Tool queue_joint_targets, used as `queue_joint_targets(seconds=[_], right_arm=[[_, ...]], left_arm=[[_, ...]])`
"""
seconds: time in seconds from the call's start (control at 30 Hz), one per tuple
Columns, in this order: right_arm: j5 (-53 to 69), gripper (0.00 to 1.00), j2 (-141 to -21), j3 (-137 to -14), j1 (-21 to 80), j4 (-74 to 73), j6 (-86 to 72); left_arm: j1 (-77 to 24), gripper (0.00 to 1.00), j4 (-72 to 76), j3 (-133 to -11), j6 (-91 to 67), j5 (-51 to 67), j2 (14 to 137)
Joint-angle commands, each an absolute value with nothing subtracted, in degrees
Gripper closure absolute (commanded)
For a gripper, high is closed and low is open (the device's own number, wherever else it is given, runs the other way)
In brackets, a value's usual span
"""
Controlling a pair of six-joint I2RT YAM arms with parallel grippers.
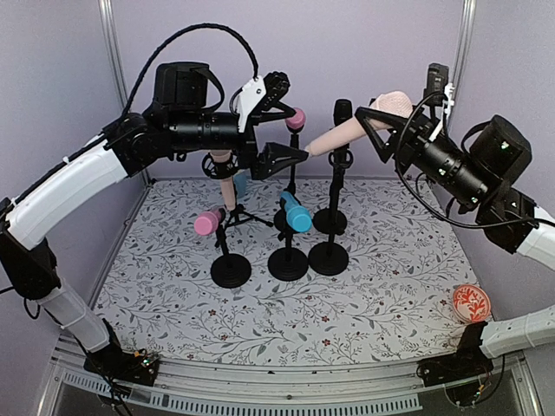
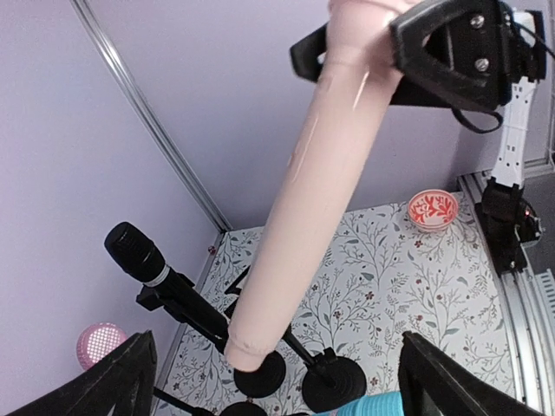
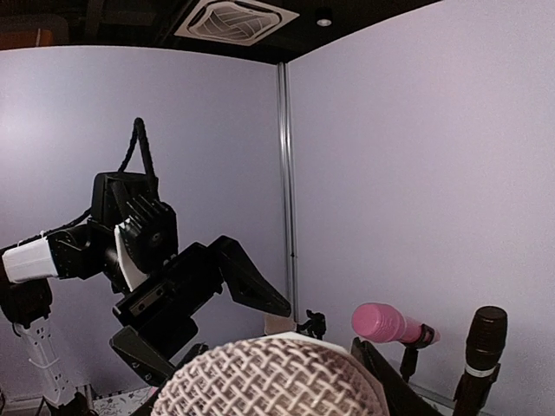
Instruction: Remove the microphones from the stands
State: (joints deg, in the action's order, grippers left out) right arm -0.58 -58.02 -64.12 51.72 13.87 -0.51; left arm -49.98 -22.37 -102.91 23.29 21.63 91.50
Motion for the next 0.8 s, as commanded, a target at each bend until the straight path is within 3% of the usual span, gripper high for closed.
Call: queue_joint_targets(seconds=[0.0, 0.17, 0.53, 0.7, 0.77], right_arm=[[6.99, 1.0, -63.43, -67.6, 51.61, 17.48, -7.68], [12.2, 1.0, -69.32, -70.26, 51.6, 22.01, -11.12], [16.57, 1.0, -74.97, -71.41, 52.43, 29.63, -13.41], [16.98, 1.0, -75.41, -71.18, 52.77, 29.62, -12.86], [16.84, 1.0, -75.45, -71.11, 52.78, 29.37, -12.82]], left_arm=[[-50.46, 0.04, -26.47, -101.46, 31.05, 23.65, 88.92], [-51.19, 0.17, -29.15, -101.59, 33.13, 22.52, 88.25], [-51.24, 0.32, -30.58, -101.21, 32.93, 18.38, 87.88], [-50.96, 0.53, -30.43, -102.24, 31.8, 17.41, 88.15], [-50.95, 0.71, -29.98, -102.33, 31.94, 17.3, 87.92]])
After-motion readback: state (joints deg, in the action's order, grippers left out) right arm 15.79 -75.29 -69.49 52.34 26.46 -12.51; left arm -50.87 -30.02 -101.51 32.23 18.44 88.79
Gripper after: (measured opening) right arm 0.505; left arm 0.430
